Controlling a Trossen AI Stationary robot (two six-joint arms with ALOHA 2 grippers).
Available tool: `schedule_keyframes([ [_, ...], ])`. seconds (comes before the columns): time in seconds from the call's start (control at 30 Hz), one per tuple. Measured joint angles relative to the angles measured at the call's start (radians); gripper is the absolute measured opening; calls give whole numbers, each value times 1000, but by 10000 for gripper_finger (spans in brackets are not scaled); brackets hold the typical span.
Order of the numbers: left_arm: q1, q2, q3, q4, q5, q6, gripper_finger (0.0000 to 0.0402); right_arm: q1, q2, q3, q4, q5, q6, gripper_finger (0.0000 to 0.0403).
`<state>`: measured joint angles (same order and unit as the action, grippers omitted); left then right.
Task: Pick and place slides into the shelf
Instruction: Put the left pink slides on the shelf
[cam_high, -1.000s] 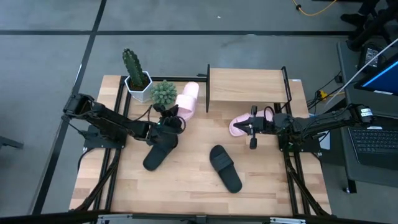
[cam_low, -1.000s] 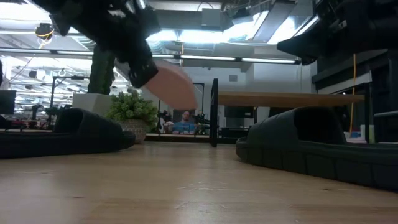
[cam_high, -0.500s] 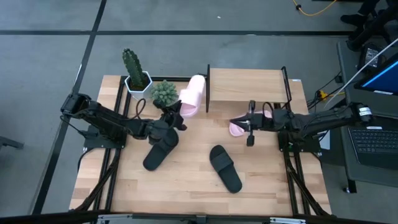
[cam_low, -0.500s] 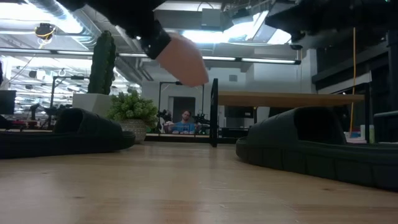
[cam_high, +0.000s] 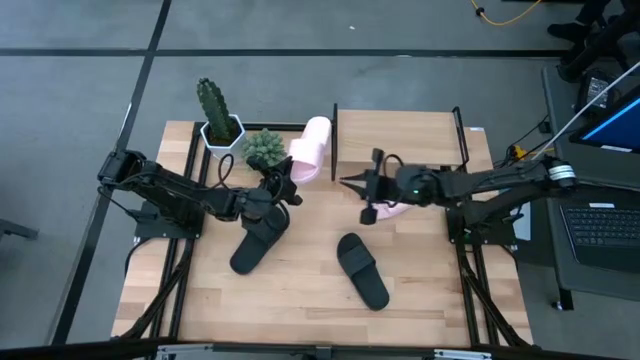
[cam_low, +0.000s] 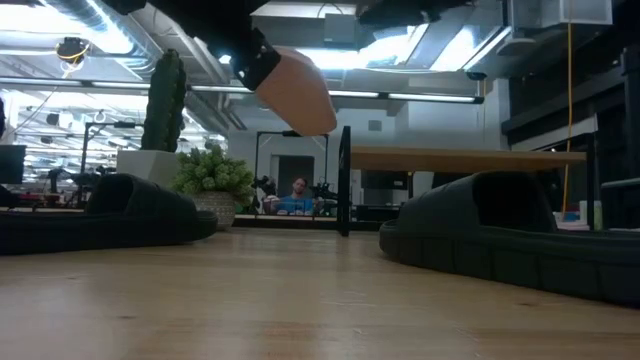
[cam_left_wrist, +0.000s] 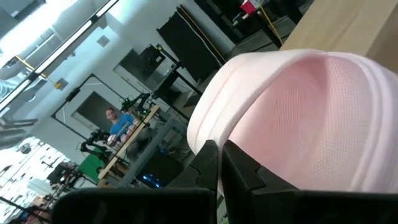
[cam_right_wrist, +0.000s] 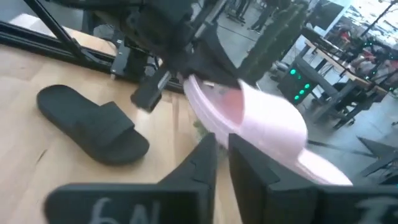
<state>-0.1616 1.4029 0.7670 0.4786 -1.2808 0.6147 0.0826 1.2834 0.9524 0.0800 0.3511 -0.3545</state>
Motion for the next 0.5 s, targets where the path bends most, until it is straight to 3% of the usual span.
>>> schedule_keyframes([
  [0.27, -2, 0, 0, 0, 4, -4, 0, 0, 202, 197, -10, 42, -169, 148],
  [0.5, -2, 0, 0, -22, 7, -17, 0, -8, 354, 348, -62, 82, -247, 169],
])
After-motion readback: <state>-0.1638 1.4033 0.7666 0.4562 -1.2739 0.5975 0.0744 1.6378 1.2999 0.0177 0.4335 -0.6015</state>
